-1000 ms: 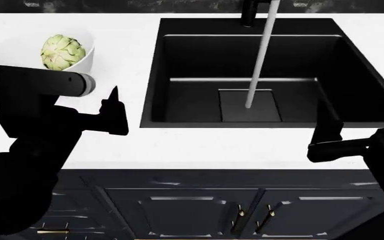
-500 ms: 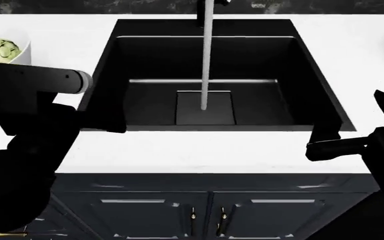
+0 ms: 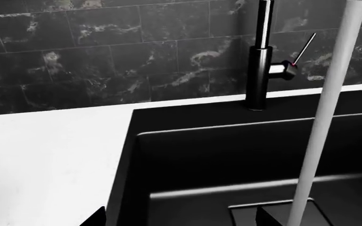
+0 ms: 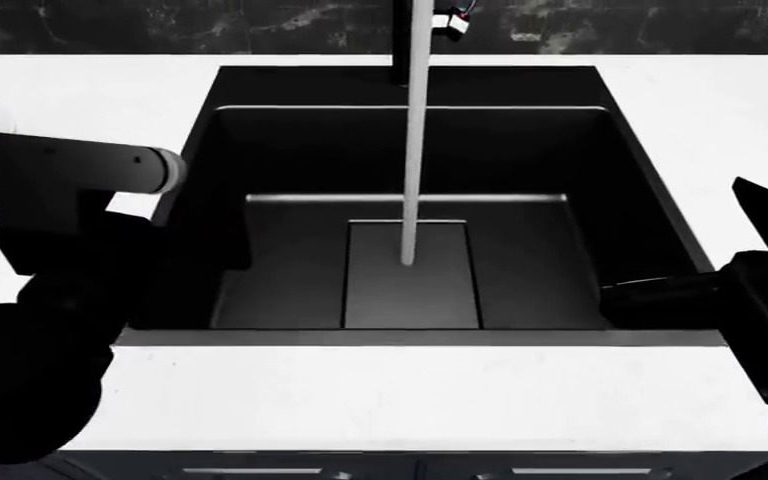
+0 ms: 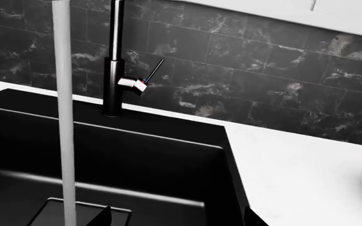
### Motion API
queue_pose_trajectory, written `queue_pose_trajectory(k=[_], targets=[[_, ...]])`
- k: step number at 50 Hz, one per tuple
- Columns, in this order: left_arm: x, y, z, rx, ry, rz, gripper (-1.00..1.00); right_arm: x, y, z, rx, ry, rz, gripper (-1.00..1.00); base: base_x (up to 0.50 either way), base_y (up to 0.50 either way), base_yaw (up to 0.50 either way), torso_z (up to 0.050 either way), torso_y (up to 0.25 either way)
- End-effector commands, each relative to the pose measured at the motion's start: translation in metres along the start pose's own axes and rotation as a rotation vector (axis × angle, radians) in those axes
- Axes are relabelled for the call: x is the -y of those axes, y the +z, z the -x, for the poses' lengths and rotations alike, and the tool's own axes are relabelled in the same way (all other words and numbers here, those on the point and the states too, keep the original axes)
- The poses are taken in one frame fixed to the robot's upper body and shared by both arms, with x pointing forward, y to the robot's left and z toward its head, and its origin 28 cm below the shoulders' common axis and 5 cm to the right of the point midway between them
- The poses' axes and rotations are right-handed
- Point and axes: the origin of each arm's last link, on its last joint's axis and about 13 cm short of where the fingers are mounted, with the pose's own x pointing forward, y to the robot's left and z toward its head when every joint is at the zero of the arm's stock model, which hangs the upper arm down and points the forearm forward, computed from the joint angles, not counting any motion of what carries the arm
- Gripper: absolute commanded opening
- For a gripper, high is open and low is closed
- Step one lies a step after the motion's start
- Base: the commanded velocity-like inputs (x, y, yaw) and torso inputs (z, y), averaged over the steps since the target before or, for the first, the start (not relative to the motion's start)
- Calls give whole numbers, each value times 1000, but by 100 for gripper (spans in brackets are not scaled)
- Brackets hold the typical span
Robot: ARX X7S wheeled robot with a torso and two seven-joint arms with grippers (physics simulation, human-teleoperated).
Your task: Pick the tomatos and chili peppers from the sink and place them in one bowl. Place the artichoke in the other bowl. Then turn off the sink faucet.
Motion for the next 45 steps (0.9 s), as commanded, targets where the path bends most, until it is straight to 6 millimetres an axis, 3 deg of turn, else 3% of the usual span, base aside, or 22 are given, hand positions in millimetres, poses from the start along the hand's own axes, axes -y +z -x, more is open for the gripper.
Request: queue_pose_trajectory(k=[1,34,45], targets=[[3,-2,-2,4,-19,-2,100,0,0,-1,5,3,0,100,332,0,0,0,0],[2,-4,-1,-2,-14,0,100,1,-3,3,-5,-4,8,100,339,0,0,0,0],[3,-6,-2,-11,-22,7,100,0,-3,1,-4,4,-9,100,23,0,0,0,1]])
